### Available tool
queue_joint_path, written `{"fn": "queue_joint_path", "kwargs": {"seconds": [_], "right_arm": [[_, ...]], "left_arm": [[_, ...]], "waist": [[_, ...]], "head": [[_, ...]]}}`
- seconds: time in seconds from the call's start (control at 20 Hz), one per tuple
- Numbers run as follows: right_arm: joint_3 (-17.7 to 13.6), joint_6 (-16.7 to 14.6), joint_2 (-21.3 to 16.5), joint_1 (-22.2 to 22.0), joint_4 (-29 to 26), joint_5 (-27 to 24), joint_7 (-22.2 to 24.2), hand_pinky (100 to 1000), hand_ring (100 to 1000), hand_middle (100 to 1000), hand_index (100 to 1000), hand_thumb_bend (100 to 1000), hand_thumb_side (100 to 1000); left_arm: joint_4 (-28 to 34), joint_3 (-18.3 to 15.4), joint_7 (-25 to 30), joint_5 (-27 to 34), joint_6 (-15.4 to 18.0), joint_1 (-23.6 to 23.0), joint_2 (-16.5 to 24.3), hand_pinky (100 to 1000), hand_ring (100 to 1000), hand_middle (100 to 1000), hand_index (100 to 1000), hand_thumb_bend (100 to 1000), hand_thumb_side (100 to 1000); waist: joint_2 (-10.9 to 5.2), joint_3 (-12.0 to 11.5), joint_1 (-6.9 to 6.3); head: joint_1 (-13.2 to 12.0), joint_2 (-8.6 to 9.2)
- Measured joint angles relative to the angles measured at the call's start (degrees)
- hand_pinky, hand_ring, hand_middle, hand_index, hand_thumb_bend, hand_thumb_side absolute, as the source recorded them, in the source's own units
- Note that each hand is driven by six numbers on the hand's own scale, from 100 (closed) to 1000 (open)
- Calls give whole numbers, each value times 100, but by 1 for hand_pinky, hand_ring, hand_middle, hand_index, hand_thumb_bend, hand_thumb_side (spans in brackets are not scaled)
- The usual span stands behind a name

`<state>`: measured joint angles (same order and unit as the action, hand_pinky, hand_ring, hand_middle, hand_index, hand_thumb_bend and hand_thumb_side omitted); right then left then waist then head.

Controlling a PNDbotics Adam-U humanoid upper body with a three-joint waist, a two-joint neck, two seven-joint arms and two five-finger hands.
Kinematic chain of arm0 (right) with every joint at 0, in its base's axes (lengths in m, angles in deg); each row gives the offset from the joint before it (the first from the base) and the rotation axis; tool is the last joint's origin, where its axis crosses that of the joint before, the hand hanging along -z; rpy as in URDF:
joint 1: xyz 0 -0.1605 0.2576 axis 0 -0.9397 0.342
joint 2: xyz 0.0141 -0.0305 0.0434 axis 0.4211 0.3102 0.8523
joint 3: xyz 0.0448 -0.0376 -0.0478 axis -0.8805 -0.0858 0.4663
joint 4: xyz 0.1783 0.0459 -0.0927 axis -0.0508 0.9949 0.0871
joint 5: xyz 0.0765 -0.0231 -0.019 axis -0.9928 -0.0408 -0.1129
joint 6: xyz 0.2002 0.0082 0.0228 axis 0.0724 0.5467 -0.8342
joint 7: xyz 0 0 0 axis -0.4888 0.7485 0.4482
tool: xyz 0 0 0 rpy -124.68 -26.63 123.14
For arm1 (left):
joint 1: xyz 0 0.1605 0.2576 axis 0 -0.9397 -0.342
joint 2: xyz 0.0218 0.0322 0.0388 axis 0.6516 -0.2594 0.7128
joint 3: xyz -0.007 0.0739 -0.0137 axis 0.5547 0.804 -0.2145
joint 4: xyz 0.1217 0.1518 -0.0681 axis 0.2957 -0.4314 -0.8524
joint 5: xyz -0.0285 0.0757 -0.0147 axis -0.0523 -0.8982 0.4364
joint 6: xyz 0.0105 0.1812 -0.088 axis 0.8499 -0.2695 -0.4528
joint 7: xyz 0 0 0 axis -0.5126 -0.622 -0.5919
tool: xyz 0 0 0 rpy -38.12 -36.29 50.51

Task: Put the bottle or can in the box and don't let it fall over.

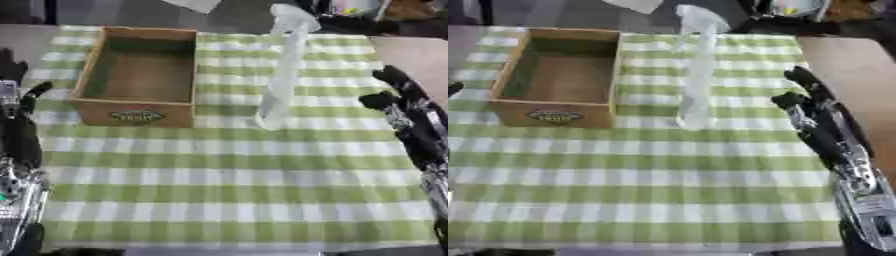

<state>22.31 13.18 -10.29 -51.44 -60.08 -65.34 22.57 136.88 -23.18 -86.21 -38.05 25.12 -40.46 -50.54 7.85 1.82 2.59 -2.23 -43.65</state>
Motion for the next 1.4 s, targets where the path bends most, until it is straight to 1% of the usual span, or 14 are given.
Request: {"fn": "queue_joint_path", "kwargs": {"seconds": [0.15, 0.35, 0.55, 0.8, 1.05, 1.2, 1.4], "right_arm": [[1, 2, -17, 35, 27, 38, 2, 805, 745, 945, 1000, 100, 574], [66, 21, -253, 249, 237, 168, 10, 811, 762, 959, 1000, 100, 581], [200, 47, -529, 643, 668, 332, 1, 817, 773, 973, 1000, 100, 603], [424, 49, -767, 1208, 1254, 384, 2, 822, 778, 976, 1000, 100, 617], [614, 100, -813, 1748, 1893, 394, 57, 822, 776, 976, 1000, 100, 637], [663, 83, -805, 2014, 2251, 428, 90, 823, 776, 976, 1000, 100, 646], [715, 19, -756, 2295, 2585, 550, 154, 824, 777, 975, 1000, 100, 657]], "left_arm": [[0, 4, 1, -1, -2, 11, 0, 800, 1000, 1000, 978, 237, 843], [1, 5, 2, -2, -2, 11, 0, 800, 1000, 1000, 978, 237, 842], [2, 6, 6, -2, -5, 11, 0, 800, 1000, 1000, 978, 237, 843], [2, 13, 18, -2, -11, 14, 0, 800, 1000, 1000, 978, 237, 844], [3, 45, 46, -2, -14, 40, -19, 800, 1000, 1000, 978, 236, 844], [5, 76, 67, -2, -14, 83, -44, 800, 1000, 1000, 978, 236, 842], [8, 79, 88, -2, -10, 119, -45, 800, 1000, 1000, 978, 237, 843]], "waist": [[6, 15, -3], [6, -5, -4], [6, -55, -4], [14, -115, -8], [59, -204, -37], [87, -269, -63], [106, -339, -90]], "head": [[6, 0], [36, 19], [84, 42], [134, 51], [214, 106], [261, 147], [315, 169]]}}
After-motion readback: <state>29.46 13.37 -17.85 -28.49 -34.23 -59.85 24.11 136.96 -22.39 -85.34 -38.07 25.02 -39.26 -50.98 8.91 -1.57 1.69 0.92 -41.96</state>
